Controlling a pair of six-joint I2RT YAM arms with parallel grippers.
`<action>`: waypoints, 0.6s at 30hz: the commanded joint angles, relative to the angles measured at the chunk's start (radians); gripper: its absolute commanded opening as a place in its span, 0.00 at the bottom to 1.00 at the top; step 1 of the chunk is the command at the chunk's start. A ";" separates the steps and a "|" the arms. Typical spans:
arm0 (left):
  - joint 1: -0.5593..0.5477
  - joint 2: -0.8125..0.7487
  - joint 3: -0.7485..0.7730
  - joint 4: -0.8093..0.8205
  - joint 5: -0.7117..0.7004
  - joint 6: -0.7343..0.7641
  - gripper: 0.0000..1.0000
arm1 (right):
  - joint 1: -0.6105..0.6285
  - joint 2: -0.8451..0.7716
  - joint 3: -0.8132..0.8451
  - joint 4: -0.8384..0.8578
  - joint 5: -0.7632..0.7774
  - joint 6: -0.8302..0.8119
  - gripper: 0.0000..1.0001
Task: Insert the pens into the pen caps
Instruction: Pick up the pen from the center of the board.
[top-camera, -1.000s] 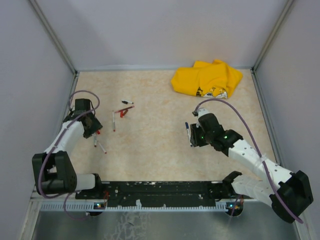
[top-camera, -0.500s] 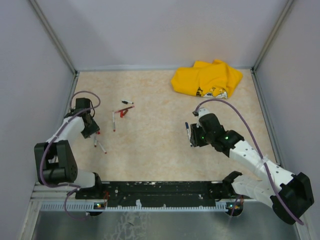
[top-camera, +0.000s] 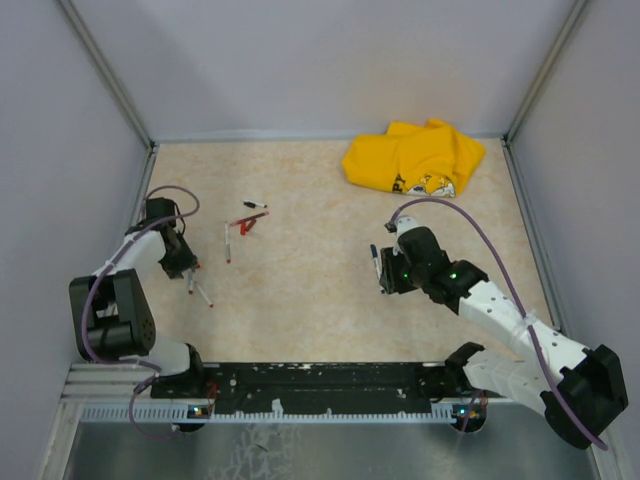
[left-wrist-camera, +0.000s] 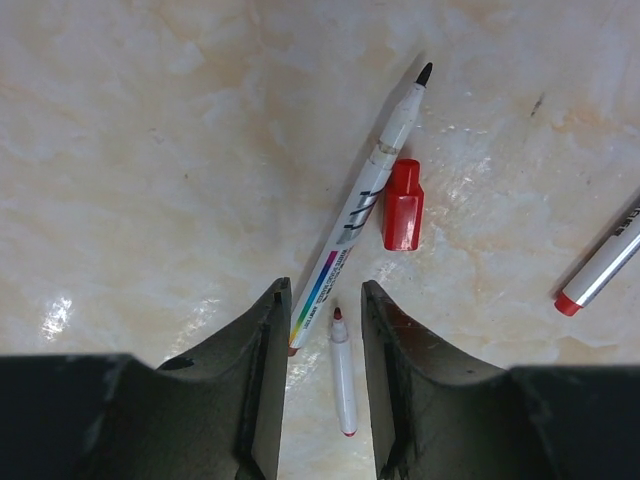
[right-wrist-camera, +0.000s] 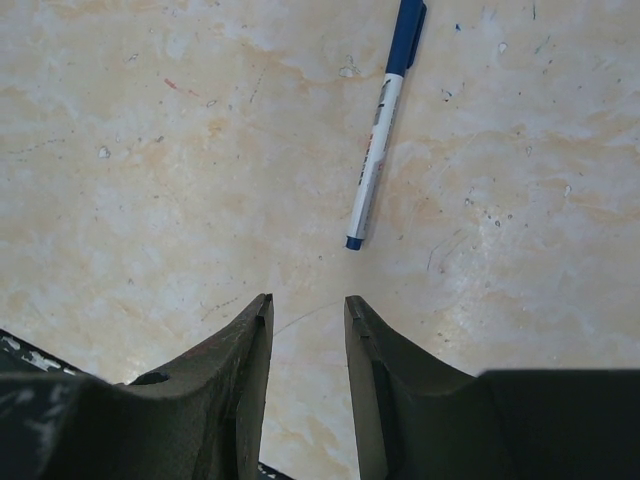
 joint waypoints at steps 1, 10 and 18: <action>0.004 0.023 0.028 0.010 0.051 0.026 0.39 | -0.006 -0.018 -0.008 0.040 -0.013 -0.020 0.35; 0.004 0.064 0.041 -0.012 0.037 0.027 0.34 | -0.007 -0.022 -0.006 0.036 -0.013 -0.020 0.35; 0.003 0.098 0.049 -0.015 0.056 0.030 0.32 | -0.007 -0.024 -0.006 0.037 -0.013 -0.020 0.35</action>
